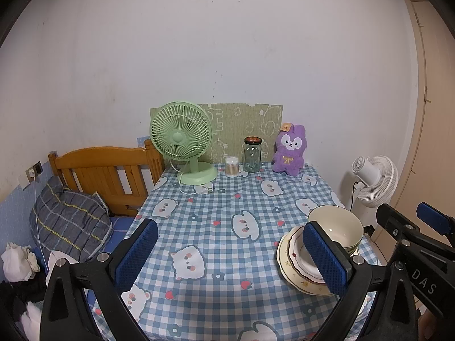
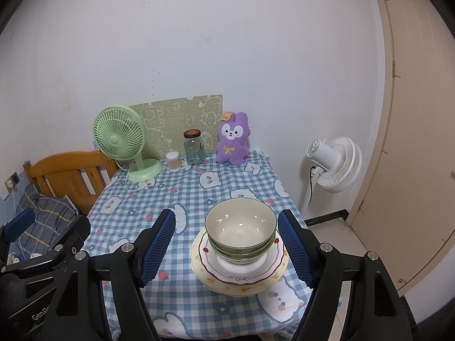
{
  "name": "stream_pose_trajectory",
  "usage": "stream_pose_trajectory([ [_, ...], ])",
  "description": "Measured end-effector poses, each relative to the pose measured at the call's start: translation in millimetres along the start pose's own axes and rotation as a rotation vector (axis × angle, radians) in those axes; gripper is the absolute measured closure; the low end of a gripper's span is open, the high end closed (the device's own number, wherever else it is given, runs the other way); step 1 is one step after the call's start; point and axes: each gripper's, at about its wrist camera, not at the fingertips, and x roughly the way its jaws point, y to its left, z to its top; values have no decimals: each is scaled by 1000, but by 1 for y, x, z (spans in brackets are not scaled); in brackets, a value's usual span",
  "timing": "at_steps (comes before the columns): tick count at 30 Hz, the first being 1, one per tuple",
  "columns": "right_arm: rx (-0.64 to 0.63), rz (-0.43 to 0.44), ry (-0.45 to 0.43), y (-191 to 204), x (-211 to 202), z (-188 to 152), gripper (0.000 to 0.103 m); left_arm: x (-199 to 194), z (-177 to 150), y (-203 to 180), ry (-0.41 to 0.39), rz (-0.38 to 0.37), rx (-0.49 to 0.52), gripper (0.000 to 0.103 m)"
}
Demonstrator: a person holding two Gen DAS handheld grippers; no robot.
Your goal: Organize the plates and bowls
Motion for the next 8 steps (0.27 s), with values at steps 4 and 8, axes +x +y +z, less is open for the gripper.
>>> stream_pose_trajectory([
  [4,-1,0,0,0,-1,0,26,0,0,-1,0,0,-1,0],
  [8,-1,1,0,1,-1,0,26,0,0,0,0,0,-1,0],
])
